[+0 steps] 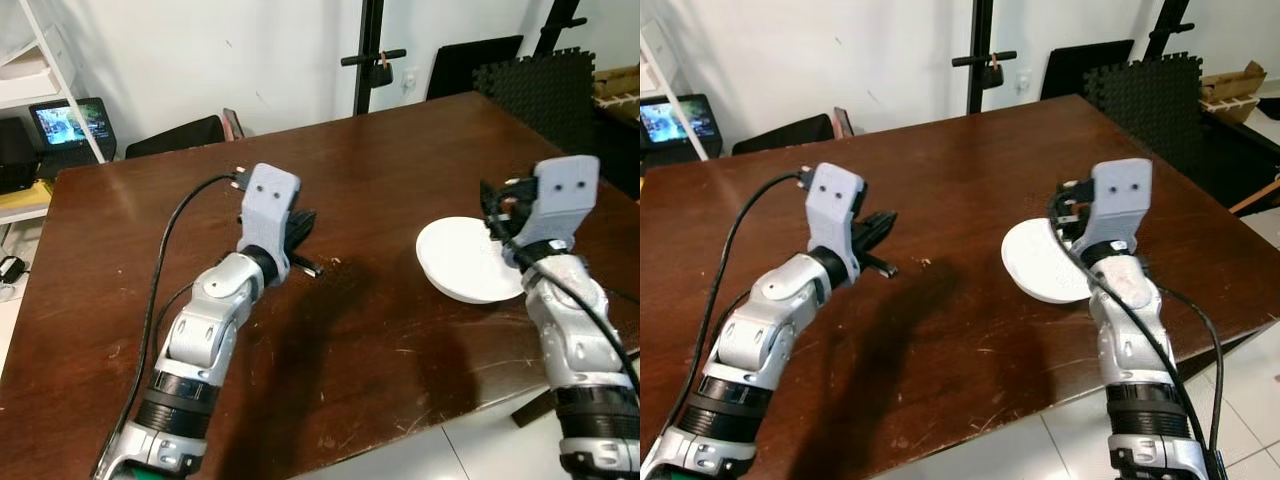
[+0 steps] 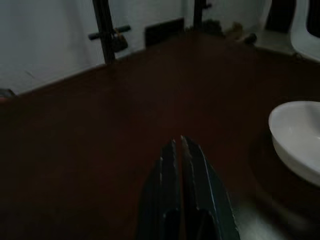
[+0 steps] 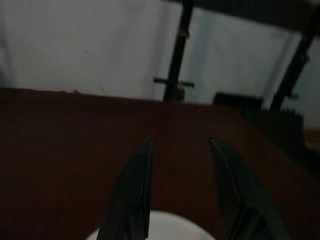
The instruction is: Setting the table
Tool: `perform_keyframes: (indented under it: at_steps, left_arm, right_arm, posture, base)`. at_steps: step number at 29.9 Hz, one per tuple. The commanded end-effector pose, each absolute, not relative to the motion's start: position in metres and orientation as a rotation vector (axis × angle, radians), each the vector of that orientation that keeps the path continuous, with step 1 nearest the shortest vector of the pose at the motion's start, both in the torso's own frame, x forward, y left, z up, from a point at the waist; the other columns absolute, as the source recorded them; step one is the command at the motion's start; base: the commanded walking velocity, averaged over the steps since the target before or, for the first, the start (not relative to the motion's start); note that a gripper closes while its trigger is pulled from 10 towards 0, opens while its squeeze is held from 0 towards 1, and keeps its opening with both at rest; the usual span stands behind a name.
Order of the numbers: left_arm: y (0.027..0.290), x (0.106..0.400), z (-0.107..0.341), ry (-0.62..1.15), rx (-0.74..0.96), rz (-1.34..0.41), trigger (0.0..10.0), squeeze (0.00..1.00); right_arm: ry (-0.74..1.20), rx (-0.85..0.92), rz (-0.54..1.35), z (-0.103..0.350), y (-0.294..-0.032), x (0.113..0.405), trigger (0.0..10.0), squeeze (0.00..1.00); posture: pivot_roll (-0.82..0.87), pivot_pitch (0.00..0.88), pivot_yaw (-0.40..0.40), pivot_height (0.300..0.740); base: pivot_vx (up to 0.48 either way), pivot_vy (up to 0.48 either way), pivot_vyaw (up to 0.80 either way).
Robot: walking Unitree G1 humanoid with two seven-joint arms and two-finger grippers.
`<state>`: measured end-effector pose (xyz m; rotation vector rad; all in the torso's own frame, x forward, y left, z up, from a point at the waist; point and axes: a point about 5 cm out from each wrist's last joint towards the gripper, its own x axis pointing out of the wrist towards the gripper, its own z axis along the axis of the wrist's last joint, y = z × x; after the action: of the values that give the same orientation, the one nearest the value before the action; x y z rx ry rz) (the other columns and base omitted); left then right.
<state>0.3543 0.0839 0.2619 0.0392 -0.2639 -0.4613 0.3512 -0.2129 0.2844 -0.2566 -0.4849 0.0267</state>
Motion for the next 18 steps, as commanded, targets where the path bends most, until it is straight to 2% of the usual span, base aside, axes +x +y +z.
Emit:
perform_keyframes:
  at_steps: [1,8,9,14,18]
  left_arm:
    - [0.092,0.353,0.258,-0.278,0.013,-0.416,10.0,0.0]
    - [0.1,0.351,0.25,-0.268,-0.01,-0.383,10.0,0.0]
    - [0.103,0.35,0.242,-0.243,-0.02,-0.387,10.0,0.0]
    - [0.105,0.348,0.237,-0.237,-0.024,-0.397,10.0,0.0]
    - [0.107,0.346,0.234,-0.241,-0.037,-0.393,10.0,0.0]
  right_arm:
    - [-0.526,-0.275,0.056,0.289,-0.203,0.349,10.0,0.0]
    - [-0.585,-0.214,0.11,0.311,-0.177,0.352,10.0,0.0]
    - [-0.597,-0.182,0.151,0.315,-0.16,0.354,10.0,0.0]
    - [-0.595,-0.164,0.189,0.312,-0.146,0.355,10.0,0.0]
    - [-0.558,-0.176,0.273,0.297,-0.123,0.356,10.0,0.0]
  posture:
    - [-0.05,0.189,0.136,0.74]
    - [-0.07,0.172,0.103,0.74]
    - [-0.09,0.158,0.077,0.74]
    - [-0.1,0.149,0.065,0.74]
    - [-0.12,0.128,0.036,0.74]
  base:
    - [0.0,0.0,0.0]
    - [0.0,0.0,0.0]
    - [0.0,0.0,0.0]
    - [0.0,0.0,0.0]
    - [0.0,0.0,0.0]
